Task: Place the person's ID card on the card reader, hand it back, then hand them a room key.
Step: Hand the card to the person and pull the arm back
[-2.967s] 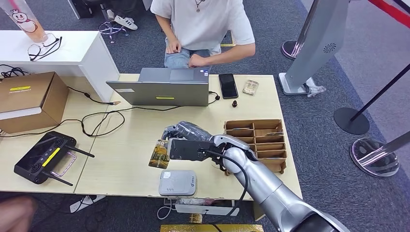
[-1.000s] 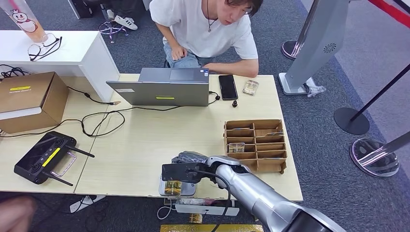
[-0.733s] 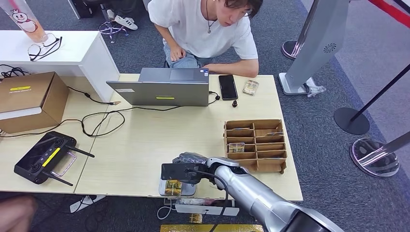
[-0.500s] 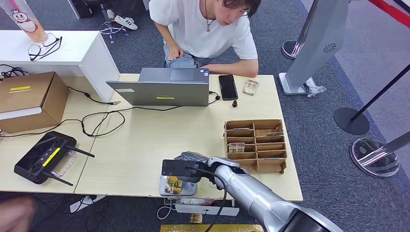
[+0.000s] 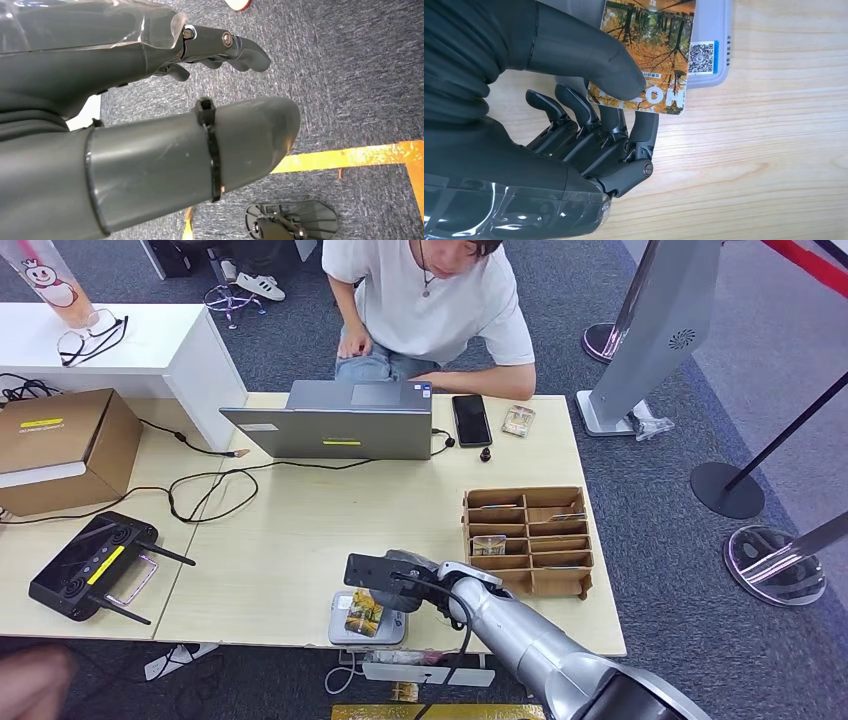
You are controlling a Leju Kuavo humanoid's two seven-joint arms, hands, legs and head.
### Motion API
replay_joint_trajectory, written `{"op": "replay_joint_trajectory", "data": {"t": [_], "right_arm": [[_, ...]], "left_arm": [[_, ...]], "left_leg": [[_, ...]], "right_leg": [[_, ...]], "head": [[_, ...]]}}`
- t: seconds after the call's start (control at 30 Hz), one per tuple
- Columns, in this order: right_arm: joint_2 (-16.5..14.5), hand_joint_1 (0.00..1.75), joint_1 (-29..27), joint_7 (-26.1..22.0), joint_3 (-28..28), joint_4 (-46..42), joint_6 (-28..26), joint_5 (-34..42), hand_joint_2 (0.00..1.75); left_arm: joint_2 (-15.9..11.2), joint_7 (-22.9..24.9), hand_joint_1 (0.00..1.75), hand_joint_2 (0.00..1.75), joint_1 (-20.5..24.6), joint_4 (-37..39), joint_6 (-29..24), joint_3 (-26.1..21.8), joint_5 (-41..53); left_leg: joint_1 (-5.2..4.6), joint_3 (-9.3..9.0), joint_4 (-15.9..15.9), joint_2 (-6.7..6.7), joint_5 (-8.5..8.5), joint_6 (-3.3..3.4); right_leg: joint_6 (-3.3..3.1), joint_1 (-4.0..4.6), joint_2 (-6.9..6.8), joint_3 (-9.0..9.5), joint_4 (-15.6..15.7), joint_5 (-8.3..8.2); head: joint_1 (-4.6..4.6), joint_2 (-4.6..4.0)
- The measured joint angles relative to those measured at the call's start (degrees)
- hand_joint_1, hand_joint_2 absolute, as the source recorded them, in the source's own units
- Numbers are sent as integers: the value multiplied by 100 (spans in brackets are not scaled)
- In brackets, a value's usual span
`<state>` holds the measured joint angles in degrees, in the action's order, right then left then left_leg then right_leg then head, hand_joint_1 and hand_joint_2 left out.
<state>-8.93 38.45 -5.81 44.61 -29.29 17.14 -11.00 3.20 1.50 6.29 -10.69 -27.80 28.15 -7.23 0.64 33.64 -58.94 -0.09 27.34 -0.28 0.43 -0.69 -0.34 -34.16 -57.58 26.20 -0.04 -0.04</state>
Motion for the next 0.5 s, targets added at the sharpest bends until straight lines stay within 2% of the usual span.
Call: {"op": "replay_joint_trajectory", "data": {"t": [0.5], "right_arm": [[-57, 175, 17, 59, -5, 172, -290, -286, 175]], "left_arm": [[8, 21, 0, 0, 9, 0, -1, 4, 2]], "left_leg": [[0, 0, 0, 0, 0, 0]], "right_leg": [[0, 0, 0, 0, 0, 0]], "head": [[0, 0]]}}
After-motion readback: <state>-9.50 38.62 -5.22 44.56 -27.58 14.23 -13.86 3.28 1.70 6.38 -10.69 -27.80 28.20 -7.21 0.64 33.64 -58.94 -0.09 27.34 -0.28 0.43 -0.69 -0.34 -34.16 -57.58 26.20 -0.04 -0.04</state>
